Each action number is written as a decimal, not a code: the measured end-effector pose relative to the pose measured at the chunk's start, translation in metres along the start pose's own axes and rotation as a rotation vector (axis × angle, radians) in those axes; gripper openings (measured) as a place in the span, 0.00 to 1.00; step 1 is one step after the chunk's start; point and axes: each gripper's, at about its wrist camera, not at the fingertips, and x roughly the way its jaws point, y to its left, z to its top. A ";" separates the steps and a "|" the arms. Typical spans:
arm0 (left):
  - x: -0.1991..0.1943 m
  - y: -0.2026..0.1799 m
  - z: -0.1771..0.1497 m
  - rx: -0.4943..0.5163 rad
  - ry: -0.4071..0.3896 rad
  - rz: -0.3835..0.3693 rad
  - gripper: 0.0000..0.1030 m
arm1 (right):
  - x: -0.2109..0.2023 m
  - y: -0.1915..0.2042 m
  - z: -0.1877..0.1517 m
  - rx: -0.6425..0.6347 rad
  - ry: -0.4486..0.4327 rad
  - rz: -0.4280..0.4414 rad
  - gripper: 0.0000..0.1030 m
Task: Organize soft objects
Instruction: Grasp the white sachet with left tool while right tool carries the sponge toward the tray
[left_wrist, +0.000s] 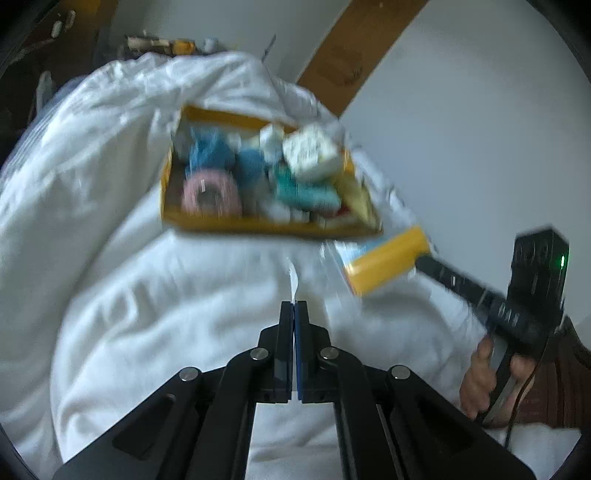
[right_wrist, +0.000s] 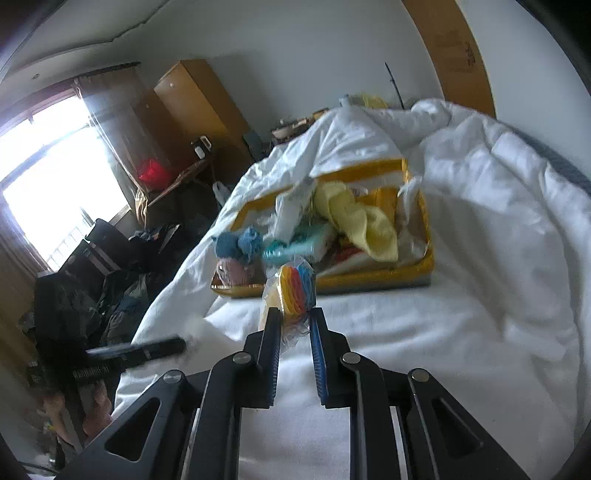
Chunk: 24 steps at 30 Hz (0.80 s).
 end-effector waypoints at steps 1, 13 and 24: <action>-0.004 0.000 0.004 -0.002 -0.017 0.000 0.01 | -0.002 0.000 0.001 -0.005 -0.005 -0.002 0.16; -0.025 -0.012 0.041 -0.054 -0.170 -0.088 0.01 | -0.006 -0.010 0.007 0.028 -0.014 -0.005 0.16; -0.005 -0.014 0.106 -0.073 -0.152 -0.018 0.01 | -0.021 -0.019 0.040 0.008 -0.079 -0.068 0.16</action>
